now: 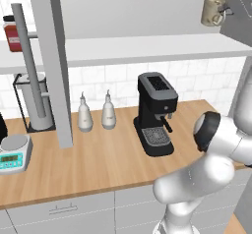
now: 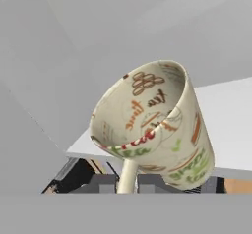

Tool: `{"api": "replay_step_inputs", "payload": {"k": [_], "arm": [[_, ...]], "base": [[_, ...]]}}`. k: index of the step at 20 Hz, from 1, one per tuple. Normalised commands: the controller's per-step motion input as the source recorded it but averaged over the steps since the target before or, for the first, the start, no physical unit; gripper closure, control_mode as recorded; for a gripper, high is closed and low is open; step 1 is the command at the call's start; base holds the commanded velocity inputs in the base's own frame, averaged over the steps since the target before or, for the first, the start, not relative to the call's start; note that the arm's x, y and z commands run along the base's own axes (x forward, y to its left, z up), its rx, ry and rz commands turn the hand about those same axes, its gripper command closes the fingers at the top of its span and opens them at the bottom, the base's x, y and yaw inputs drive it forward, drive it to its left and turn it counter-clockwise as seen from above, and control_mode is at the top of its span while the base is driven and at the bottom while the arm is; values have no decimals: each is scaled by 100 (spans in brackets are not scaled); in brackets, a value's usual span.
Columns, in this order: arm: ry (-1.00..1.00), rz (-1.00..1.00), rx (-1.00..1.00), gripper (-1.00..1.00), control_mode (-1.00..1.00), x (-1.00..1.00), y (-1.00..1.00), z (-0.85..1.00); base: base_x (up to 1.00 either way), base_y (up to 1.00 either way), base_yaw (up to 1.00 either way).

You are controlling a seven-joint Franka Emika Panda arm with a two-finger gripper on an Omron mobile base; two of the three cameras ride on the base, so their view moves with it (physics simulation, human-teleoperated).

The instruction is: Gather all objects into one cabinet and sort the glasses and bowls to opposite sides.

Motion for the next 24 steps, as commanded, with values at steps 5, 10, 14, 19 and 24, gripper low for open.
{"api": "replay_step_inputs", "payload": {"k": [5,10,14,19,24], "arm": [[2,28,-23,100,-100,-100,2,17],[4,31,-26,100,-100,-100,7,2],[9,7,-15,100,-100,-100,38,0],[-3,-15,1,100,-100,-63,57,-71],[-19,-11,20,100,-100,-19,37,-67]], "base": [[0,0,0],[0,0,0],[0,0,0],[0,0,0],[0,0,0]]}}
